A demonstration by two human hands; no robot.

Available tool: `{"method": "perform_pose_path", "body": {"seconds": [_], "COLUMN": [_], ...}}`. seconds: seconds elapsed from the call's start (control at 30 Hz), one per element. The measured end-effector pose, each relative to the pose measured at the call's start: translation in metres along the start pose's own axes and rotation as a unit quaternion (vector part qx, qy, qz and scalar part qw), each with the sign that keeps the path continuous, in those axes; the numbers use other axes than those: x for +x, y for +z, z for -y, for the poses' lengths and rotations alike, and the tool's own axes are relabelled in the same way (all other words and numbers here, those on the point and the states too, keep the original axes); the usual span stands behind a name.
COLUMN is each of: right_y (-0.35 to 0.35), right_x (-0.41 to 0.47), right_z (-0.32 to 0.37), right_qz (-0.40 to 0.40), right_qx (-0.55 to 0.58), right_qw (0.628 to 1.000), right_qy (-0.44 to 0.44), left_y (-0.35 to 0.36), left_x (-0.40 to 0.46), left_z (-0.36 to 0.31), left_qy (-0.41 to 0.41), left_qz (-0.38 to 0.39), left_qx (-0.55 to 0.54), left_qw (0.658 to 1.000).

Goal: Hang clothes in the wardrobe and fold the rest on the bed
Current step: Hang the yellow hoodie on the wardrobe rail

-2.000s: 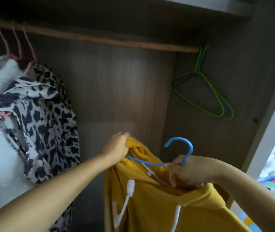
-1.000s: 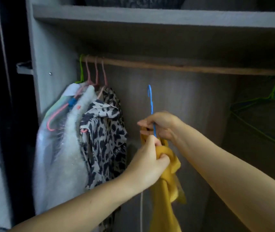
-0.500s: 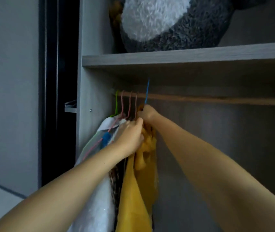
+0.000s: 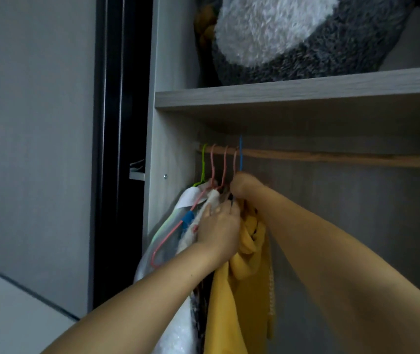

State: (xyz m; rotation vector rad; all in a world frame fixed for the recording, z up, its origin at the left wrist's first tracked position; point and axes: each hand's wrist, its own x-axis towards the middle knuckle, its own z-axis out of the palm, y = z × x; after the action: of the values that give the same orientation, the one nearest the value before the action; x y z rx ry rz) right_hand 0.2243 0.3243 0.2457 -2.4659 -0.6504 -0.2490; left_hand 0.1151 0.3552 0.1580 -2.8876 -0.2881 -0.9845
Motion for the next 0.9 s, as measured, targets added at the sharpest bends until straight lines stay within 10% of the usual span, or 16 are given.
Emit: {"method": "perform_pose_path", "body": {"seconds": [0.17,0.3,0.57,0.7,0.9], "right_y": [0.015,0.012,0.021,0.007,-0.009], "right_x": [-0.017,-0.023,-0.093,-0.146,-0.276], "right_z": [-0.001,-0.016,-0.105,-0.149,-0.215], "right_qz": [0.052,0.045,0.046,-0.007,-0.059], "right_qx": [-0.173,0.028,-0.062,-0.082,-0.126], "right_qw": [0.983,0.998,0.996,0.997,0.986], "right_qy": [-0.042,-0.022,-0.051,-0.011,0.089], "left_y": [0.006,-0.002,-0.005,0.009,0.054], "left_x": [-0.013,-0.014,-0.043,-0.064,-0.127], "left_z": [0.006,0.009,0.029,-0.021,-0.133], "left_qy": [0.029,0.031,0.052,0.196,0.206], "left_qz": [0.059,0.087,0.006,-0.022,0.133], "left_qx": [0.072,0.051,0.122,0.039,-0.217], "left_qw": [0.995,0.994,0.991,0.980,0.945]}}
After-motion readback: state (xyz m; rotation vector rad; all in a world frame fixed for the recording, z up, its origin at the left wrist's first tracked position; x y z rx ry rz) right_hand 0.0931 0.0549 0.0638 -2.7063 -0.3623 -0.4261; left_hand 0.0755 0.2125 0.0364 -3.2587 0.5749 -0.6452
